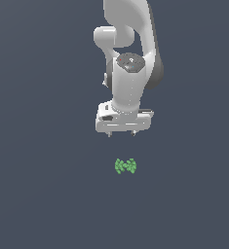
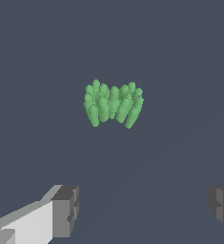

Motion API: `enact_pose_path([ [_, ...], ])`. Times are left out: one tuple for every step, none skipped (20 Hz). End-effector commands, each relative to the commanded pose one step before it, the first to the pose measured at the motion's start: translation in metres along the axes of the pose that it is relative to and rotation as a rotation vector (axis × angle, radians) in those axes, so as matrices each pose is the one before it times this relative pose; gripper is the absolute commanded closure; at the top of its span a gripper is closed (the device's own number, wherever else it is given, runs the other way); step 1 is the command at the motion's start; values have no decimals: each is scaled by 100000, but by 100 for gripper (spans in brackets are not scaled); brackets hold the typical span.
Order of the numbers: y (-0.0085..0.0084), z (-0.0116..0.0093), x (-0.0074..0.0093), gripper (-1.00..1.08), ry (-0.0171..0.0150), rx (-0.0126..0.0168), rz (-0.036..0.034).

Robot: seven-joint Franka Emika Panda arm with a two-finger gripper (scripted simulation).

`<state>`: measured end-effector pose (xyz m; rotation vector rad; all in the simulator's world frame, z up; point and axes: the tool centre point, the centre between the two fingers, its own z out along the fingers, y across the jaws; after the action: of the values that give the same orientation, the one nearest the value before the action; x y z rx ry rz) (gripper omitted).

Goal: Pick up the object and move it to a goal position.

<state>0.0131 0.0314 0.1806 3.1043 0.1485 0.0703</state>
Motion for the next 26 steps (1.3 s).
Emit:
enact_pose_path([
  [1,0,0,-92,0,0,0],
  [21,0,7,-92,0,0,0],
  [19,-13,20,-92,21,-20,-63],
  [40,-18,33,-92,29,-27,-89],
  [46,-27,46,-92,44,-42,-142],
  [72,-30,58,-92,49,-47,-170],
  [83,-32,66,-92,54,-53,-205],
  [60,-28,56,-92,47,-48,-208],
  [47,-19,43,-92,33,-35,-176],
  [36,-10,29,-92,18,-22,-135],
  [12,-3,14,-92,7,-11,-97],
  [11,0,-2,-92,0,0,0],
  [-21,7,-11,-92,-12,13,67],
  [-16,-6,-17,-92,4,8,182],
  [1,-6,-8,-92,6,4,138],
  [-4,0,1,-92,0,0,0],
  [9,4,8,-92,-3,-4,-119],
  [-6,12,17,-92,-13,-7,-284],
  [-3,19,24,-92,-20,-9,-419],
  [-12,27,32,-92,-28,-11,-569],
  [-14,34,39,-92,-35,-13,-710],
  [-16,41,47,-92,-43,-15,-853],
  [-19,47,54,-92,-49,-16,-990],
  [-19,54,61,-92,-56,-17,-1116],
  [-21,59,68,-92,-61,-17,-1236],
  [-23,65,75,-92,-67,-17,-1358],
])
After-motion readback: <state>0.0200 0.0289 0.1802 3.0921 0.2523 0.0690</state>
